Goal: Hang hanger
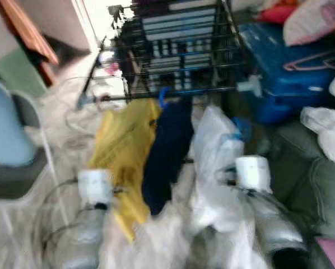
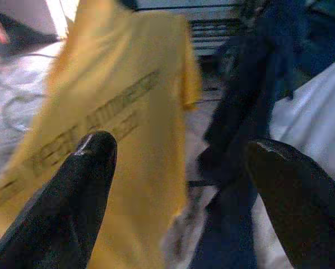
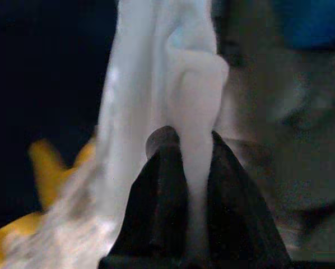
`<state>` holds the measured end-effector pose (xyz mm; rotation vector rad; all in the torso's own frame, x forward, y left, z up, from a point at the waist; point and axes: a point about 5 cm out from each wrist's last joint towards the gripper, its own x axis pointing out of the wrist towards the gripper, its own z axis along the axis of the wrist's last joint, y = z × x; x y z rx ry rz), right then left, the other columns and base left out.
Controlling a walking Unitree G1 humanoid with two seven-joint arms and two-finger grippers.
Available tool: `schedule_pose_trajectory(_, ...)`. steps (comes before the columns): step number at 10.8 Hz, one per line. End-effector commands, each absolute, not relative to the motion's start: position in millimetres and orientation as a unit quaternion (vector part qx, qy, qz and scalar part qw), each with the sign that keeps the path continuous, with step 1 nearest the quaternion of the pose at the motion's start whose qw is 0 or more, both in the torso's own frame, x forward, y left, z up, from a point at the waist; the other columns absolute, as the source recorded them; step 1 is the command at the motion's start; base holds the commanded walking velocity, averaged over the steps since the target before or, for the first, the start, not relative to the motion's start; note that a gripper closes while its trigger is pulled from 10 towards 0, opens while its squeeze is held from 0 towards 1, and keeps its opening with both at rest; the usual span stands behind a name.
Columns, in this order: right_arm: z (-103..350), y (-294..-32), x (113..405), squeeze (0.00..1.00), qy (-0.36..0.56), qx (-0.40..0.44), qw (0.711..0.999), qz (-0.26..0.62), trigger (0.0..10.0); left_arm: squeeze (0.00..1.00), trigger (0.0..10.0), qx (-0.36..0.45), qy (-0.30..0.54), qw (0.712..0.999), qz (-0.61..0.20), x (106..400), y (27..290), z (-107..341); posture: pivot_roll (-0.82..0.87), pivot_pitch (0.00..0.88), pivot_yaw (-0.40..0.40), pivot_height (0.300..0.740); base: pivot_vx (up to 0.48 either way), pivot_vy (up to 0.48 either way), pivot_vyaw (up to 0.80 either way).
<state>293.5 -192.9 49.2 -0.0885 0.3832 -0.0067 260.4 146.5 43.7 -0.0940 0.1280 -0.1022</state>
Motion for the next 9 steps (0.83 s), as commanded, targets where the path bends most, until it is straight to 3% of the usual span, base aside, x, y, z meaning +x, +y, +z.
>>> schedule_pose_trajectory(1, 66, -177, 305, 0.00, 0.148, -0.038, 0.988, 0.011, 10.0, 0.00, 10.0, -0.039, 0.067, 0.997, -0.029, 258, 164, 44, -0.12, 0.000, 0.128, 0.740, 0.000, 0.000, 0.00)
schedule_pose_trajectory(4, 73, -183, 313, 0.00, 0.143, -0.050, 0.988, 0.015, 10.0, 0.00, 10.0, -0.037, 0.074, 0.996, -0.034, 256, 162, 43, -0.11, 0.000, 0.143, 0.740, 0.000, 0.000, 0.00)
schedule_pose_trajectory(9, 108, -206, 351, 0.00, 0.125, -0.076, 0.989, 0.032, 10.0, 0.00, 10.0, -0.016, 0.093, 0.994, -0.048, 240, 170, 45, -0.05, 0.000, 0.173, 0.740, 0.000, 0.000, 0.00)
